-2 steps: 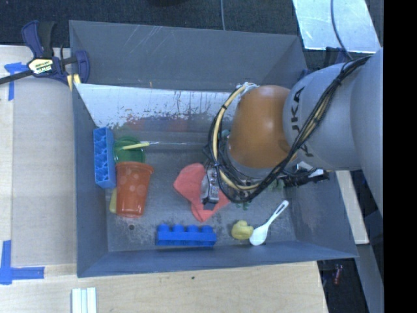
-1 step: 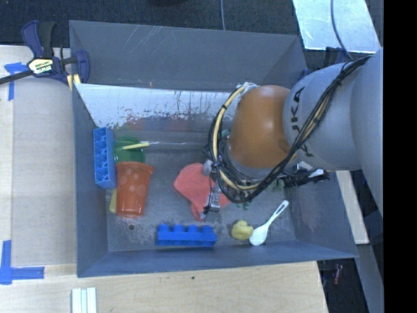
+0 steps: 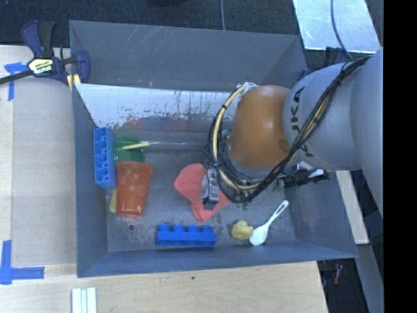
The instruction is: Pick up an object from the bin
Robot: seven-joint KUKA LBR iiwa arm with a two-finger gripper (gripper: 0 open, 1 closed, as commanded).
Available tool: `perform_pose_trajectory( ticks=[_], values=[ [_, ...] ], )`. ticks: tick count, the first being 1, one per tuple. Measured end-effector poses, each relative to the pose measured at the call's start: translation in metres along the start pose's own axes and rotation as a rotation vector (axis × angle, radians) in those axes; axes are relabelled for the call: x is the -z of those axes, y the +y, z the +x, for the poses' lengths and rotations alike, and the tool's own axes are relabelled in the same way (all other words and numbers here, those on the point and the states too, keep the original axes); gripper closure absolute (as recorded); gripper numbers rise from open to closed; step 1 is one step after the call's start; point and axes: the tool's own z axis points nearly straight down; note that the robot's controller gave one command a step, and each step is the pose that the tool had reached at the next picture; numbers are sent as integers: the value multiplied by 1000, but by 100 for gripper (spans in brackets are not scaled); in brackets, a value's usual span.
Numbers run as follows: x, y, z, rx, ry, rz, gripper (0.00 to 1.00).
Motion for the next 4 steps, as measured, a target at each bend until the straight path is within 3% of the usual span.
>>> perform_pose_trajectory(
  ticks=[1,2,3,4],
  values=[
    [0,0,0,0,0,0,0],
    [0,0,0,-1,0,0,100],
    [0,0,0,-1,0,0,0],
    [0,0,0,-1,0,0,100]
  ],
)
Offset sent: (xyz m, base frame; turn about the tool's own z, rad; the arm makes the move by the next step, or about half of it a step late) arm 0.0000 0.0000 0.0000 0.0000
